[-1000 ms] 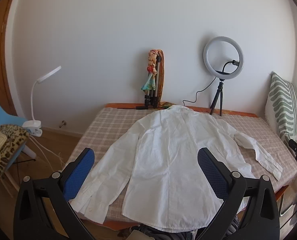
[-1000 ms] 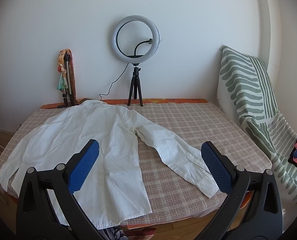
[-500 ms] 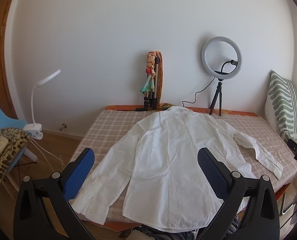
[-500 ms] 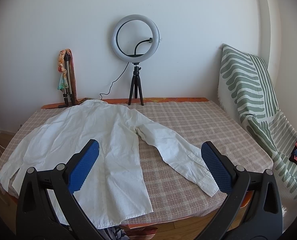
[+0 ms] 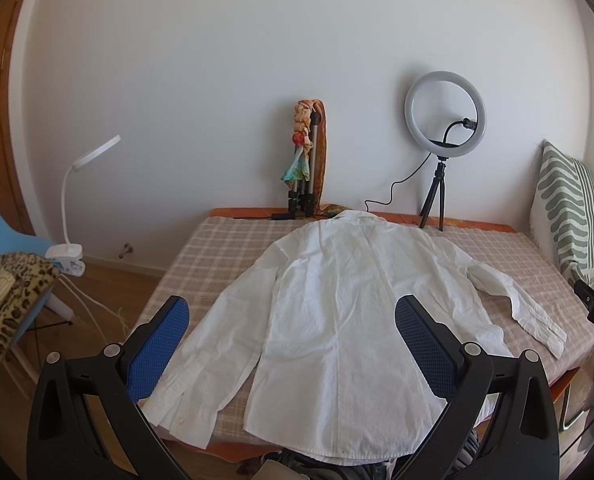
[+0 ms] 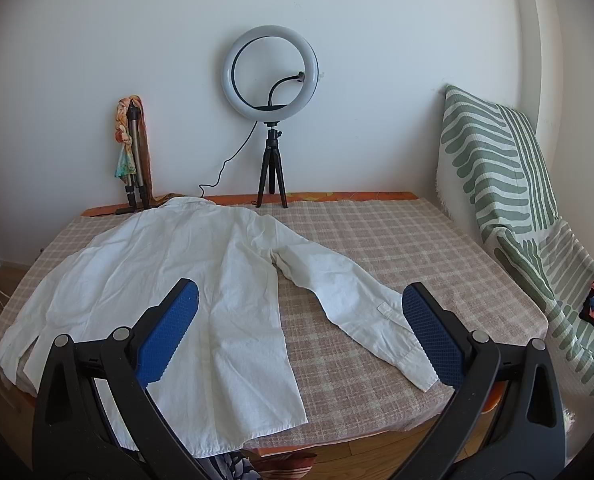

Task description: Fold small clothes

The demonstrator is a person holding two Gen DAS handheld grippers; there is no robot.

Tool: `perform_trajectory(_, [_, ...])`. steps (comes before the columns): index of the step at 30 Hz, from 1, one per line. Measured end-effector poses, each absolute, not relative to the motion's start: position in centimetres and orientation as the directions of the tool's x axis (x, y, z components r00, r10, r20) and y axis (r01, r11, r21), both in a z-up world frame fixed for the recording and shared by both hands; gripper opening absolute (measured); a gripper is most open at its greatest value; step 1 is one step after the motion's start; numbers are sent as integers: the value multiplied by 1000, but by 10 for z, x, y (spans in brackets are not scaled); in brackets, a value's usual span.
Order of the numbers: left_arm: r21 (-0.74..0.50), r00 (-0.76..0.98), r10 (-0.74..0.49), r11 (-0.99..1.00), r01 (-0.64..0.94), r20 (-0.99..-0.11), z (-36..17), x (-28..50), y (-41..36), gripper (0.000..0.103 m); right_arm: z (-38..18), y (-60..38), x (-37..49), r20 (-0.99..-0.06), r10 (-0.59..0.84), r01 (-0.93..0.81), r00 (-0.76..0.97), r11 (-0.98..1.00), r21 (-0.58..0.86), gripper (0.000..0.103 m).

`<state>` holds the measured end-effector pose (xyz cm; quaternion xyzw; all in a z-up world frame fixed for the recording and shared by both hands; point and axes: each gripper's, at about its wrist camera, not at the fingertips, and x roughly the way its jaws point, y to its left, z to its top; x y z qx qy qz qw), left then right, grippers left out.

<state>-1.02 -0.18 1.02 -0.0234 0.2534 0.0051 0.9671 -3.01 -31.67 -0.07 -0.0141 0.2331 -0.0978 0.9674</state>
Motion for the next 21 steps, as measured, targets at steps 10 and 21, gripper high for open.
perform_trajectory(10, [-44, 870, -2, 999, -22, -493, 9, -9, -2, 103, -2, -317, -30, -448, -195, 183, 873, 981, -72, 103])
perform_trajectory(21, [-44, 865, -1, 999, -24, -501, 6, -6, -1, 103, -9, -313, -29, -455, -192, 182, 869, 981, -66, 103])
